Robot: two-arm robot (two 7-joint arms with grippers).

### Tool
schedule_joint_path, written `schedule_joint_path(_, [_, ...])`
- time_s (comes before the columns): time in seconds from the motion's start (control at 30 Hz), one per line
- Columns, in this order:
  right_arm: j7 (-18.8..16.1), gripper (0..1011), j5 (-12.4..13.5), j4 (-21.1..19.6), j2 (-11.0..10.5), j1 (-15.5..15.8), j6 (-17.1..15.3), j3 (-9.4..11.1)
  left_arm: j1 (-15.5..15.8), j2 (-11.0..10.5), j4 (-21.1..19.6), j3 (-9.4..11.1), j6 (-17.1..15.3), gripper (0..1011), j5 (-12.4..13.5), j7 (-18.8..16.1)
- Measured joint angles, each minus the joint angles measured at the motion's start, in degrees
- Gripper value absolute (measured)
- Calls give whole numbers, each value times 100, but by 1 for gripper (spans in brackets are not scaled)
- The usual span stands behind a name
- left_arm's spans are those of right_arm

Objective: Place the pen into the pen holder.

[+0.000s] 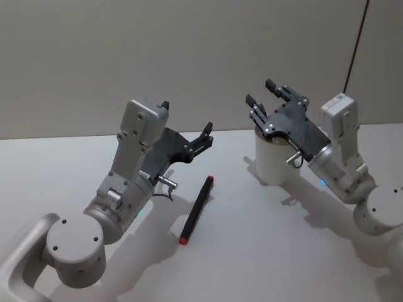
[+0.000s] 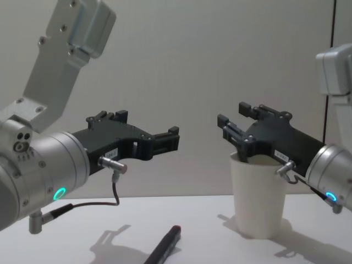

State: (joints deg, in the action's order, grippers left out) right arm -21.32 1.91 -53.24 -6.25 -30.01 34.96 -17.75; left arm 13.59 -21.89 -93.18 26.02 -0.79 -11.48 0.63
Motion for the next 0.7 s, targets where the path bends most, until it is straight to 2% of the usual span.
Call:
schedule_joint_path(0.23, [-4, 665, -12, 42, 8, -20, 24, -4, 0, 0, 0, 0, 0, 1001, 0, 0])
schedule_joint_path(0.27, [-5, 731, -12, 46, 9, -21, 25, -5, 0, 0, 0, 0, 0, 1001, 0, 0])
schedule_joint_path(0.4, [-8, 827, -14, 54, 11, -24, 29, -6, 0, 0, 0, 0, 0, 1001, 0, 0])
schedule_joint_path(0.43, [-12, 880, -14, 54, 10, -24, 29, -6, 0, 0, 0, 0, 0, 1001, 0, 0])
schedule_joint_path(0.6, [-32, 989, 32, -75, -15, 42, -31, 1, 0, 0, 0, 0, 0, 1001, 0, 0])
schedule_joint_path(0.7, [-46, 1001, 93, -237, -57, 132, -116, 11, 0, 0, 0, 0, 0, 1001, 0, 0])
